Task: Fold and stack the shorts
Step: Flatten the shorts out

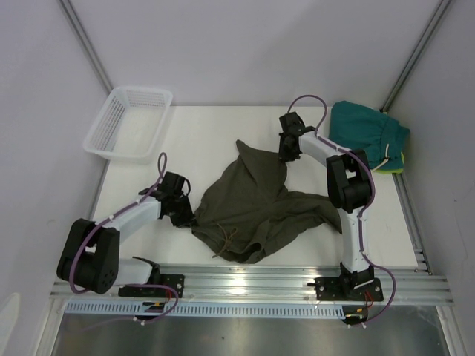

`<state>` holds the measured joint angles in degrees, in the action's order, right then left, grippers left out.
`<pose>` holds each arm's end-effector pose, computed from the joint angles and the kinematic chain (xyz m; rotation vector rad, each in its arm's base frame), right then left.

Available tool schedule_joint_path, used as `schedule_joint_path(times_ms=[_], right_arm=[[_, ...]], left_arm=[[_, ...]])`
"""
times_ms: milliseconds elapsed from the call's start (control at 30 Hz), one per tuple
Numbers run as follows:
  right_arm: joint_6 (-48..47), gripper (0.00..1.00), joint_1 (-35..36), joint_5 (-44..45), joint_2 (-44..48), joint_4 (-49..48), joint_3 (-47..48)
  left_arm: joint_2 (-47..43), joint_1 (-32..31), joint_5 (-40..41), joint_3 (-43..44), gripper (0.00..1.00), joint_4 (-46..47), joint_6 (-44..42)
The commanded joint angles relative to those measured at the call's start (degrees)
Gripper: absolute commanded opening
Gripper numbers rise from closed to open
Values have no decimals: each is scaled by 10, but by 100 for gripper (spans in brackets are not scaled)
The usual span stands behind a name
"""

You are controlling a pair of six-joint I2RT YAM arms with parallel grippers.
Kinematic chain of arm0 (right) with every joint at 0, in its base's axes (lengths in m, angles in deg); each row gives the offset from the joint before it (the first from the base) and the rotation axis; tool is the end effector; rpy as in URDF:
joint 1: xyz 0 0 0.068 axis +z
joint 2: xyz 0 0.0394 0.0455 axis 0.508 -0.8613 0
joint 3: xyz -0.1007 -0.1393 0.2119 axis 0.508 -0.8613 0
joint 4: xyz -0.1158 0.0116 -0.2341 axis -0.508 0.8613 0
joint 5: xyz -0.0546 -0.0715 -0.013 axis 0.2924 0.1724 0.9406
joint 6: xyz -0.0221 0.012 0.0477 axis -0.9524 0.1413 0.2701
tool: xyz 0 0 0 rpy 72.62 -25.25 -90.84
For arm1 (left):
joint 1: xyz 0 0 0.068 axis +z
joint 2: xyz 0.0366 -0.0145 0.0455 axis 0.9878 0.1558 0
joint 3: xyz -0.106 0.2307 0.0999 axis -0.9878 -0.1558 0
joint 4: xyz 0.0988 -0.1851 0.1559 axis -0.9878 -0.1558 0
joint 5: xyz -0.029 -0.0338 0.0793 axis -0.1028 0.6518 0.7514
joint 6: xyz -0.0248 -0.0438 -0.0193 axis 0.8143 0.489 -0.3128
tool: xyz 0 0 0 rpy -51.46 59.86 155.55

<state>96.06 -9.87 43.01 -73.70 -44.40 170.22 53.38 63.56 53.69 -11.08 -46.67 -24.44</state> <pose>0.4494 0.1657 0.1638 0.0218 2.5963 0.1291 0.2067 -0.0703 0.1551 -0.4679 2.8270 -0.4138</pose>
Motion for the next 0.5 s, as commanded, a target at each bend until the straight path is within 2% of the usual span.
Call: schedule_joint_path(times_ms=[0,67,267,467], right_arm=[[4,9,-2,3,-22,18,21],[18,0,-15,5,-22,19,21],[69,0,-84,-2,1,30,-1],[89,0,-117,-5,11,38,-17]], left_arm=[[-3,4,-14,-15,12,-5,-11],[13,4,-17,-4,1,-3,-3],[37,18,-41,30,1,7,10],[60,44,-60,45,1,18,5]])
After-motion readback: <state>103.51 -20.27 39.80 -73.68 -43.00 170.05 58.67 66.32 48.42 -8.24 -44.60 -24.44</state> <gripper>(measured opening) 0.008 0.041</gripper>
